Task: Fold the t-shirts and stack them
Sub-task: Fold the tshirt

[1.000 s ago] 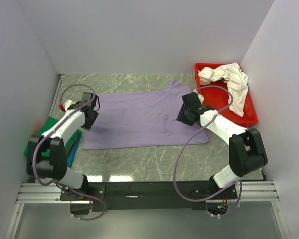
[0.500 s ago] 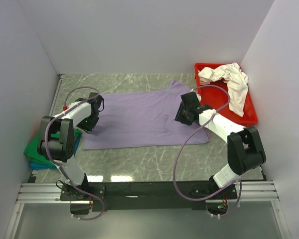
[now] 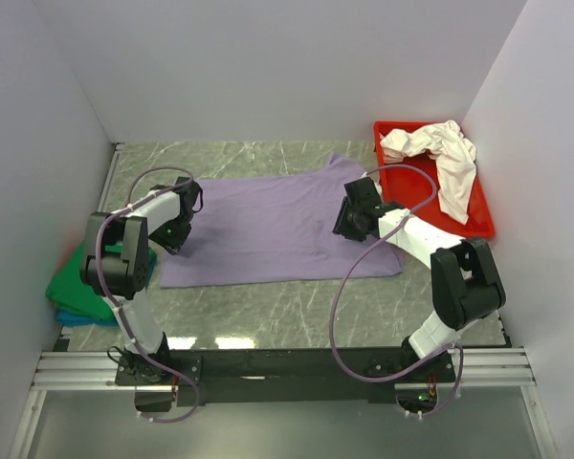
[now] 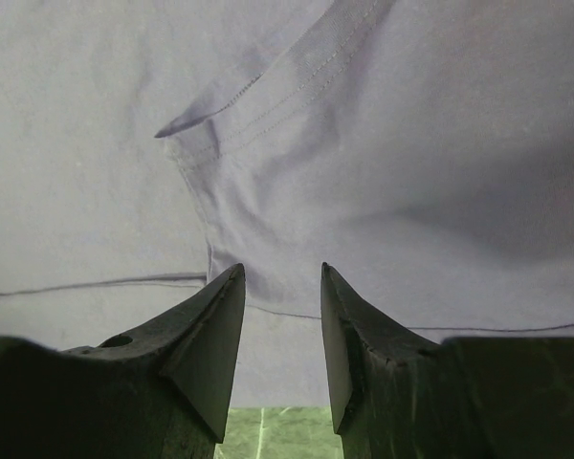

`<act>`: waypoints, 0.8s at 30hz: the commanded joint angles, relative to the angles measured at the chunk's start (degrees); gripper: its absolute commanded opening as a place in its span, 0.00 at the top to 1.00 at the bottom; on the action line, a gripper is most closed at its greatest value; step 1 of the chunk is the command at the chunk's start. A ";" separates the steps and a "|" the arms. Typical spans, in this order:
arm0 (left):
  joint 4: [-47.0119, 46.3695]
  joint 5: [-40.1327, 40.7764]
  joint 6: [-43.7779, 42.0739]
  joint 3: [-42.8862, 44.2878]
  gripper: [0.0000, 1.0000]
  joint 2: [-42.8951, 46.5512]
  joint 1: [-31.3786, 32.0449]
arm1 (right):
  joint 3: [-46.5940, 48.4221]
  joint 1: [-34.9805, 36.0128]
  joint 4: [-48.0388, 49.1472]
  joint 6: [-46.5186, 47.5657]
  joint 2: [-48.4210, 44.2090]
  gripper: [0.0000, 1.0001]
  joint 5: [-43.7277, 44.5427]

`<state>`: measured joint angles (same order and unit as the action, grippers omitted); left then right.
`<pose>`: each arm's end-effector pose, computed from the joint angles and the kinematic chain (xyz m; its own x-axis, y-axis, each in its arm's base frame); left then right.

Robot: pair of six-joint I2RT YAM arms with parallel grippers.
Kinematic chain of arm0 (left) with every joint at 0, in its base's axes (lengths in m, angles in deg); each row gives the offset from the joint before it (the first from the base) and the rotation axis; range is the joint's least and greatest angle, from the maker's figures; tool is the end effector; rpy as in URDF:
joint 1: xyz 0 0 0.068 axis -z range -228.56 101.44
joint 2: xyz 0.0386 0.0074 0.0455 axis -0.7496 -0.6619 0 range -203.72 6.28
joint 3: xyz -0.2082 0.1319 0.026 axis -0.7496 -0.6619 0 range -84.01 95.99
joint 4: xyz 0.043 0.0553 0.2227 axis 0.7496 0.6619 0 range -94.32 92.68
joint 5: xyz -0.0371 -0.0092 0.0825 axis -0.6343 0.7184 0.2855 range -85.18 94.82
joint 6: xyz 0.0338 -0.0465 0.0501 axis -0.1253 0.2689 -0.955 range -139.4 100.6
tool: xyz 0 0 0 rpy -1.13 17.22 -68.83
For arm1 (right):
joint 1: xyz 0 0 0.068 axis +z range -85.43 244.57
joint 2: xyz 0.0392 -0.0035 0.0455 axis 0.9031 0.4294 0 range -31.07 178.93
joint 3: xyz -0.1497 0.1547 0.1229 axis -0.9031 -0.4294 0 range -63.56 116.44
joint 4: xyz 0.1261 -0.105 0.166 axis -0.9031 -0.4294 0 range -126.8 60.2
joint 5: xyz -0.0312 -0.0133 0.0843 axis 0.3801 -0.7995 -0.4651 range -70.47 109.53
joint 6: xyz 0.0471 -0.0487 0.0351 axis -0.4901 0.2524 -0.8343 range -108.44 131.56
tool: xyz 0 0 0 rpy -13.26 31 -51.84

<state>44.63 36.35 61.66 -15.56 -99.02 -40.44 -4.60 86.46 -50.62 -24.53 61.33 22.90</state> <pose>0.3019 -0.0089 0.1336 -0.2348 -0.8171 -0.5266 -0.9625 0.2711 0.0087 0.3012 0.1170 0.1706 -0.8091 0.3087 -0.5000 0.1688 0.9372 0.3054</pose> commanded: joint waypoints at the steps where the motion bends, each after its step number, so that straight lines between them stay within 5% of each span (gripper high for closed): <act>1: 1.24 1.25 1.65 0.20 0.60 0.79 -0.30 | 1.77 0.43 1.31 0.77 -1.08 0.55 -0.21; 10: 0.10 0.03 -0.11 -2.00 0.97 3.78 -0.74 | 4.49 0.35 1.13 0.50 1.46 0.55 0.84; 24: -6.41 -1.56 -6.17 -9.03 0.99 15.47 -4.42 | 14.86 0.08 -0.54 0.59 11.04 0.54 3.13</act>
<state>40.61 34.93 57.49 -24.04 -86.25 -43.93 6.64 86.44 -51.10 -24.51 71.34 24.65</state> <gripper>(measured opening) 0.013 0.459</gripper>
